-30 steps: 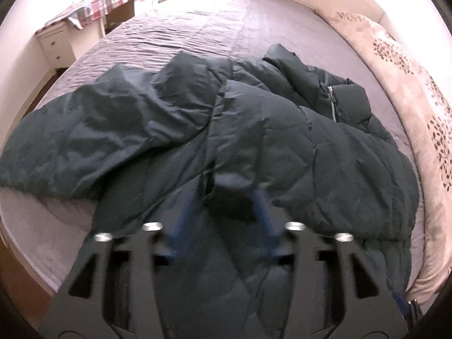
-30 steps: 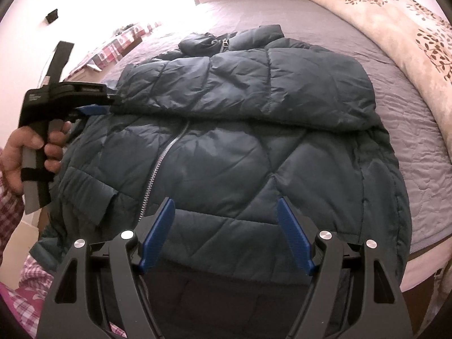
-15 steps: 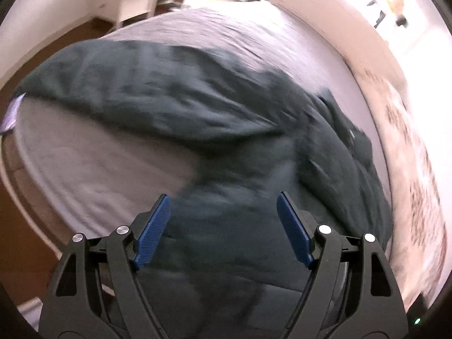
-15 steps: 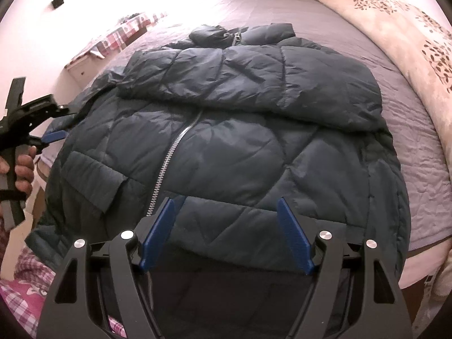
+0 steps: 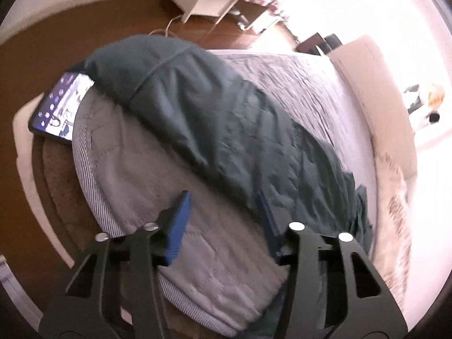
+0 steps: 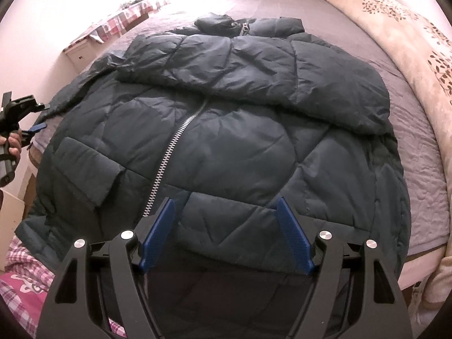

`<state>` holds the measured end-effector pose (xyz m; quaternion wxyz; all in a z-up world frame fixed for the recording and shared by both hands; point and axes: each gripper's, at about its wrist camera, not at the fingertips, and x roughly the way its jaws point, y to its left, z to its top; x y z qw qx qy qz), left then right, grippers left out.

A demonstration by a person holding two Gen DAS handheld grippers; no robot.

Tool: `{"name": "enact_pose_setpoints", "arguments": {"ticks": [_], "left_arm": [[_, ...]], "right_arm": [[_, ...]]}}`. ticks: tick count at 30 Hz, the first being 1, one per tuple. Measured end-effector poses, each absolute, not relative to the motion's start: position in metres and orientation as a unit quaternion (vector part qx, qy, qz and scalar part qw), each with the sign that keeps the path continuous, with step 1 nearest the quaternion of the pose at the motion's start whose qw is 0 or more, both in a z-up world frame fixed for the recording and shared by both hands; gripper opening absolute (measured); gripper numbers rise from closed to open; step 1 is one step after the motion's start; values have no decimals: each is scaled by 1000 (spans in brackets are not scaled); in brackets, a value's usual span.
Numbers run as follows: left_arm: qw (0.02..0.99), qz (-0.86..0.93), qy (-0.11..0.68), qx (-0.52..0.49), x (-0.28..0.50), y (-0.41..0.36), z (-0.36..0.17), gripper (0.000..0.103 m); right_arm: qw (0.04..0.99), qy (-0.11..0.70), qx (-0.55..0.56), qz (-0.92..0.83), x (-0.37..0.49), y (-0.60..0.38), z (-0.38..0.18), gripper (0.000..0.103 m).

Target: Fold large clothes

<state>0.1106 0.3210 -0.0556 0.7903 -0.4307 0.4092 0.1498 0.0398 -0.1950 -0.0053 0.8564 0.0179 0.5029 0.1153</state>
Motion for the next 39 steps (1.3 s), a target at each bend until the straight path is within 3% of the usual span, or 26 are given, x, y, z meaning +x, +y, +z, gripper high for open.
{"name": "enact_pose_setpoints", "arguments": {"ticks": [14,15,17,19,27,34,39], "left_arm": [[787,181,369,-460,146,355,-65,42],[786,181,366,-465,147,359,-65,40],[787,194,366,-456,148,361,-65,12],[798,192,360,-443,146,362,-59,7],[907,140,279,-281,144,308,54,4],[956,-46,215,-194,137,202,163,4],[952,-159,239,-106,135,101,169,4]], "right_arm": [[854,508,6,109,46,-191,-11,74],[854,508,6,109,46,-192,-11,73],[855,508,7,109,46,-192,-11,73],[855,507,10,108,46,-193,-11,73],[864,491,36,104,41,-205,-3,73],[874,472,66,98,35,-221,5,73],[882,455,94,83,29,-242,9,73]]}}
